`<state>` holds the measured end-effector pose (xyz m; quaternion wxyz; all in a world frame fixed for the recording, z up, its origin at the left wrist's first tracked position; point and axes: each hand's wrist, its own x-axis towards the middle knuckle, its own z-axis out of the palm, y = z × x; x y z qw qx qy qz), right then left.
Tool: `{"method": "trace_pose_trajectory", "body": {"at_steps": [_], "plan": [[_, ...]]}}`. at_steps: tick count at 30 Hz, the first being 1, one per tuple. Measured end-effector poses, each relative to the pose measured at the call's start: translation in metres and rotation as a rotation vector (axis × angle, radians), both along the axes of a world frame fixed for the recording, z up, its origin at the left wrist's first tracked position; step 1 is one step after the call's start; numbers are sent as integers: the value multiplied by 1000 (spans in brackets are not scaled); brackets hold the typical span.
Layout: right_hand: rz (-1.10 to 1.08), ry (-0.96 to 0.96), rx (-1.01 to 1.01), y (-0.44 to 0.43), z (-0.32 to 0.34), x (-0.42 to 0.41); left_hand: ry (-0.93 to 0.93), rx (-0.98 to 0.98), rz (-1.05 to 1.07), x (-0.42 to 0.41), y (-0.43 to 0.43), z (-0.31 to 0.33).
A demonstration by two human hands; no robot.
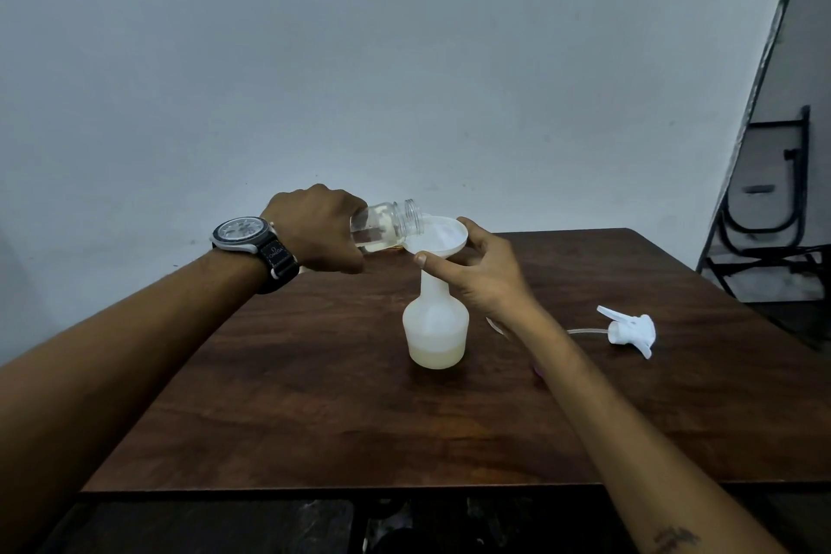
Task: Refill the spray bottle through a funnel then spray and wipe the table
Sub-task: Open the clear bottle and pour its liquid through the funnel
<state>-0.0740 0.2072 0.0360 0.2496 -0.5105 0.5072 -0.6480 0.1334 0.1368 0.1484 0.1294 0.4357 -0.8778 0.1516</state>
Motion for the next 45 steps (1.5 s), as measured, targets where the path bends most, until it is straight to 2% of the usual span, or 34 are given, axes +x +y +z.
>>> {"method": "trace_pose_trajectory", "body": {"at_steps": [45], "plan": [[2, 36, 5, 6, 2, 1, -27, 13, 34, -1, 5, 4]]}}
